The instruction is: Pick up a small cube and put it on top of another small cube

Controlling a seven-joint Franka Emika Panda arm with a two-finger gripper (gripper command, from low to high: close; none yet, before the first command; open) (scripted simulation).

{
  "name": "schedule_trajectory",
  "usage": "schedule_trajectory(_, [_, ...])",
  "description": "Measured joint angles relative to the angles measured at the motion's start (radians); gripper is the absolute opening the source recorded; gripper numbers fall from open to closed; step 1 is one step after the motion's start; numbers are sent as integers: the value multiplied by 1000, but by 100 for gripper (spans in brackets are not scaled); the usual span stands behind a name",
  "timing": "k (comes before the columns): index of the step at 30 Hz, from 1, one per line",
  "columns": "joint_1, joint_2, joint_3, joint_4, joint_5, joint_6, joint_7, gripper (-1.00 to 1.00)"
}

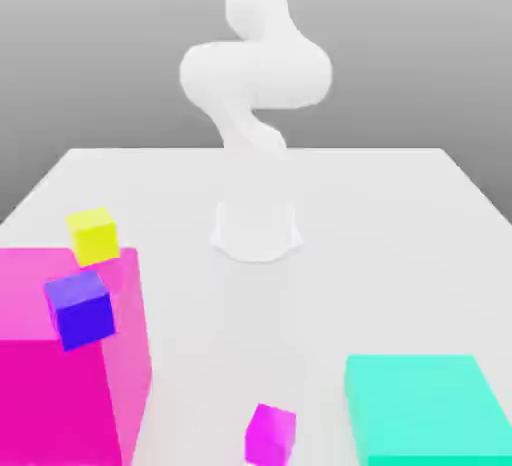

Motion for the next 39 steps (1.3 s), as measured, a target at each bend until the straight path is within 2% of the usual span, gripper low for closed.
schedule_trajectory(15, [-69, 550, 81, -98, -63, 226, 242, 0])
schedule_trajectory(25, [-59, 910, 83, -164, -64, 377, 372, 0])
schedule_trajectory(30, [-38, 1091, 58, -143, -86, 504, 405, 0])
schedule_trajectory(31, [-31, 1125, 50, -137, -93, 530, 411, -100])
schedule_trajectory(39, [-35, 1109, 55, -140, -91, 519, 410, -100])
